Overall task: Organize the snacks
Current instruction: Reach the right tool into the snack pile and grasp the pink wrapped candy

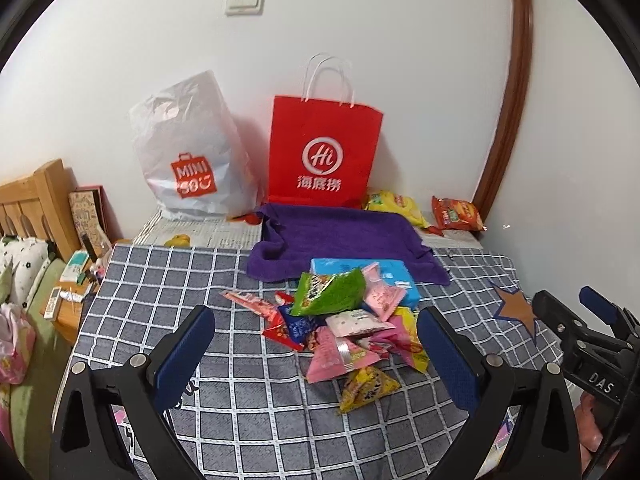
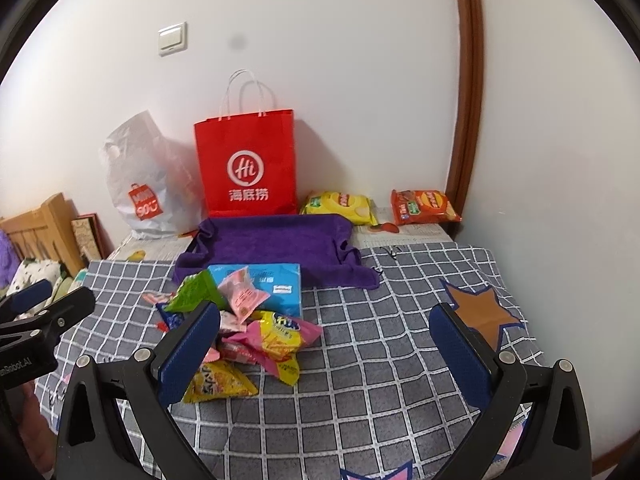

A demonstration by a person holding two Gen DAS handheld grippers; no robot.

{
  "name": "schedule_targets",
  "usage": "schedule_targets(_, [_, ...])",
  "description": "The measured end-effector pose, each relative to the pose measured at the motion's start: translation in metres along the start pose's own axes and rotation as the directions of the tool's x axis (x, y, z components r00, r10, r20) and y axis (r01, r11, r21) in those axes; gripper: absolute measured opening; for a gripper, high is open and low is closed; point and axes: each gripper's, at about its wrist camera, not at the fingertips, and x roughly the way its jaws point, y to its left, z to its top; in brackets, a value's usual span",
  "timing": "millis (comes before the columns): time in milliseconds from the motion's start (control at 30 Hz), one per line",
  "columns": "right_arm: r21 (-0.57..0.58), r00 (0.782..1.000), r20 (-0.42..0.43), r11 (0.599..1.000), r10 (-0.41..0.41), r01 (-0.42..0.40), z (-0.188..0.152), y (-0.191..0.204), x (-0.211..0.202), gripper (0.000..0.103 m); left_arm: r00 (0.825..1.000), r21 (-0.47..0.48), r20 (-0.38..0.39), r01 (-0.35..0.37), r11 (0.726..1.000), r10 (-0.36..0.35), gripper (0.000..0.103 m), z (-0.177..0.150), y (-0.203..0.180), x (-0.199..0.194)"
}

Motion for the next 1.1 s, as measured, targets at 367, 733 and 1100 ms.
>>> schedule_targets(367, [0.026,0.998,-0.052,0.999,0.041,-0.039,-0.001,-0.005,0.037,0.103,1.0,-0.018,-0.028,-0.014,1.0,0.014,0.1,0.007,0.015,0.03])
schedule_targets(733, [0.072,0.987,-0.152,0.996,0.058,-0.047,-0.021,-0.02,0.091,0.102,0.992,-0.014,-0.11,-0.062,0.998,0.06,0.1,0.005,0.032,0.074])
schedule_targets(1100, [0.08,0.973,-0.171,0.986,0.155,-0.143,-0.019,-0.005,0.133,0.09,0.986,-0.017,-0.149,-0.078,0.997,0.075,0.1,0.002,0.048,0.109])
